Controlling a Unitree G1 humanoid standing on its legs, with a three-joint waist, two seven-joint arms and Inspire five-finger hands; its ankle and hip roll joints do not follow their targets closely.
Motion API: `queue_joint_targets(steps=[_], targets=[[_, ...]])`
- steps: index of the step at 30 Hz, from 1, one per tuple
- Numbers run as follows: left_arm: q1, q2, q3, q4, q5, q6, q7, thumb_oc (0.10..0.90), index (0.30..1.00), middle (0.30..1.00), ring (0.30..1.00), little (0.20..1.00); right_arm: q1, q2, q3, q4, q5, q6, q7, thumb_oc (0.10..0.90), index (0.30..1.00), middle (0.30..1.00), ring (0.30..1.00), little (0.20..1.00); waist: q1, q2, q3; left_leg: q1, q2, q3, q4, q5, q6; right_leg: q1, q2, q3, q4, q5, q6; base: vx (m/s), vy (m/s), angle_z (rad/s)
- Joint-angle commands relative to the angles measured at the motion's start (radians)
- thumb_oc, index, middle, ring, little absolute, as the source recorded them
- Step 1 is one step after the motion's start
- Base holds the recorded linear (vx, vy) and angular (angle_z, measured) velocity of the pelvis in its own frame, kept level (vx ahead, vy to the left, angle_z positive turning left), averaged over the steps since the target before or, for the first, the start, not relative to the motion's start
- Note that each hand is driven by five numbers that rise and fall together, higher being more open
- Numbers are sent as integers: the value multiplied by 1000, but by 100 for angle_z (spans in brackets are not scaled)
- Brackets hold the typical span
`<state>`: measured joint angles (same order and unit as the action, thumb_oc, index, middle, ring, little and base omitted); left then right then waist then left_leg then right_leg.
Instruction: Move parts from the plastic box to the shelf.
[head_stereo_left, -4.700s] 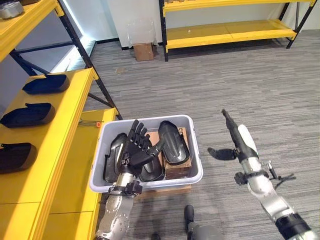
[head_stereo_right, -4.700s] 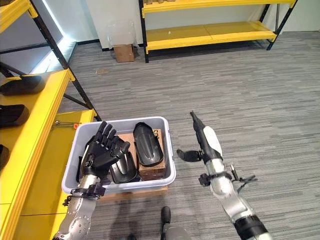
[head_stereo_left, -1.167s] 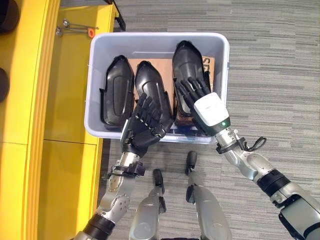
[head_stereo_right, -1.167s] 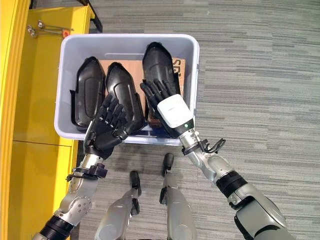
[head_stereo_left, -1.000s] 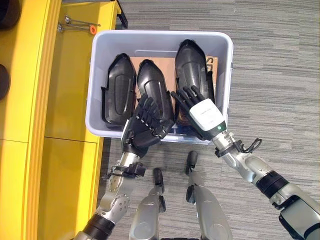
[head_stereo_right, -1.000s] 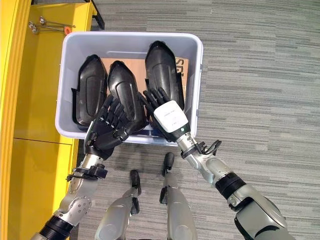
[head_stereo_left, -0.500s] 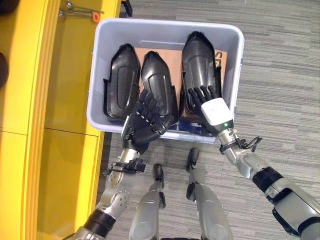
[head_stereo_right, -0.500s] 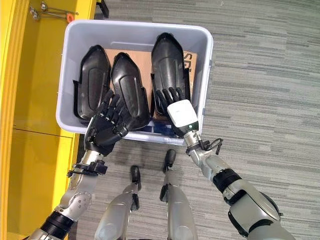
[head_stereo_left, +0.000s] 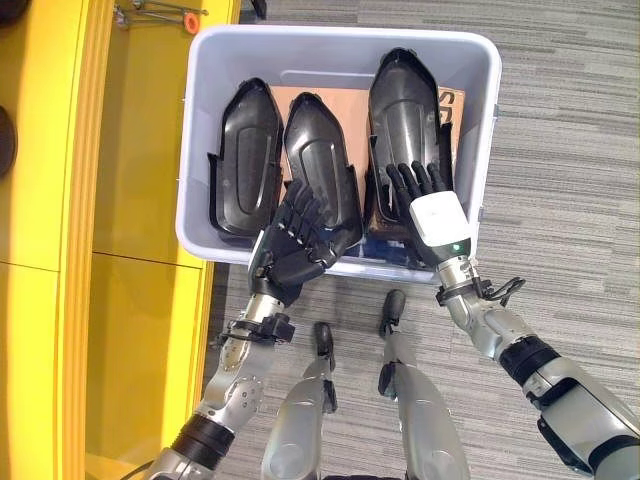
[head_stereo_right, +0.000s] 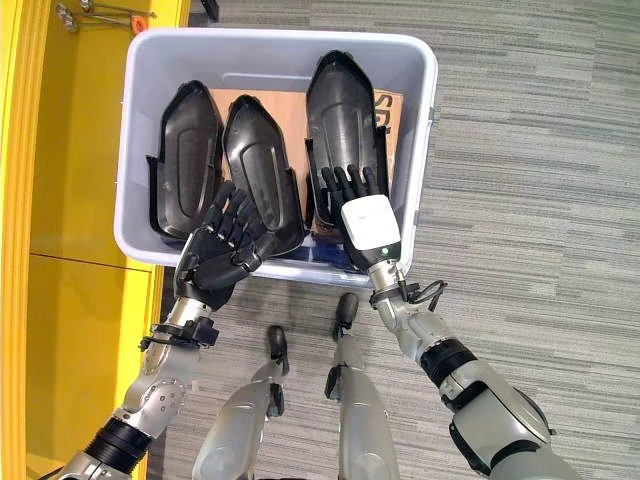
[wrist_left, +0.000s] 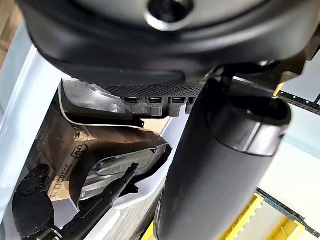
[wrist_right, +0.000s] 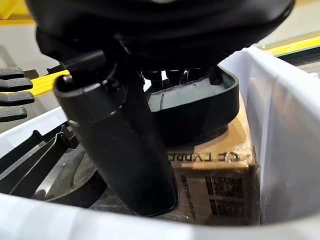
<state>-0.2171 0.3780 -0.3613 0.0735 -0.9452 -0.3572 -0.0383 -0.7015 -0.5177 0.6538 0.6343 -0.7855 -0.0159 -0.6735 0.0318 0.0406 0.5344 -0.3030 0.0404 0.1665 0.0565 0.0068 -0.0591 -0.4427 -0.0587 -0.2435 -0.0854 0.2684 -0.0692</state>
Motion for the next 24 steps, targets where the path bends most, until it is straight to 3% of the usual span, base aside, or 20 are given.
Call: queue_joint_targets(steps=[1,9,11,12,17,21,22,23,24], targets=[[-19,-2,2,-125,-26,-114,-36,900,1000,1000,1000,1000,-111,-20,28,-45,-70,-9,-25,900,1000,1000,1000,1000,-9,52,-14,-155,-5,-26,128,9,28,-8,-26,66,178,-235,85,0,0,0],[-41,4,-10,-91,-7,-114,-53,900,1000,1000,1000,1000,-143,-20,76,67,-46,45,-17,900,1000,1000,1000,1000,-1,44,-14,-281,-20,-36,215,-12,39,-119,-29,68,230,-237,83,-28,-12,2],[-50,5,-16,-68,-9,-118,-73,900,1000,1000,1000,1000,-162,-12,79,119,-40,86,13,900,1000,1000,1000,1000,2,42,-14,-317,-24,-40,239,-19,41,-150,-30,69,244,-239,85,-6,-14,7],[-39,4,-24,-62,-7,-118,-80,900,1000,1000,1000,1000,-153,-5,85,147,-22,110,35,900,1000,1000,1000,1000,9,44,-14,-306,-21,-49,253,-48,34,-137,-25,73,258,-264,91,12,-38,6],[-48,-6,-38,-28,-35,-122,-102,900,1000,1000,1000,1000,-152,33,101,296,61,196,94,900,1000,1000,1000,1000,18,41,-14,-372,-22,-49,289,-55,37,-194,-29,66,285,-268,89,-12,-20,6],[-51,-3,-51,-5,-35,-118,-135,900,1000,1000,1000,1000,-162,54,65,410,105,273,34,900,1000,1000,1000,1000,27,52,-14,-407,-24,-53,310,-52,43,-227,-35,58,310,-269,87,-11,-33,2],[-48,-3,-52,-6,-36,-119,-134,900,1000,1000,1000,1000,-160,55,56,421,119,268,28,900,1000,1000,1000,1000,28,54,-14,-412,-23,-54,313,-52,44,-230,-35,56,314,-270,87,-2,-35,16],[-49,-5,-56,-4,-34,-124,-129,900,1000,1000,1000,1000,-165,61,40,440,146,255,34,700,720,720,720,720,29,58,-14,-415,-24,-57,314,-51,44,-234,-34,56,317,-271,86,-2,-25,9],[-48,-7,-60,-2,-35,-125,-130,900,1000,1000,1000,1000,-175,69,34,449,153,229,67,400,300,300,300,300,31,61,-14,-414,-23,-59,316,-50,44,-233,-34,58,321,-272,85,2,-9,16]])
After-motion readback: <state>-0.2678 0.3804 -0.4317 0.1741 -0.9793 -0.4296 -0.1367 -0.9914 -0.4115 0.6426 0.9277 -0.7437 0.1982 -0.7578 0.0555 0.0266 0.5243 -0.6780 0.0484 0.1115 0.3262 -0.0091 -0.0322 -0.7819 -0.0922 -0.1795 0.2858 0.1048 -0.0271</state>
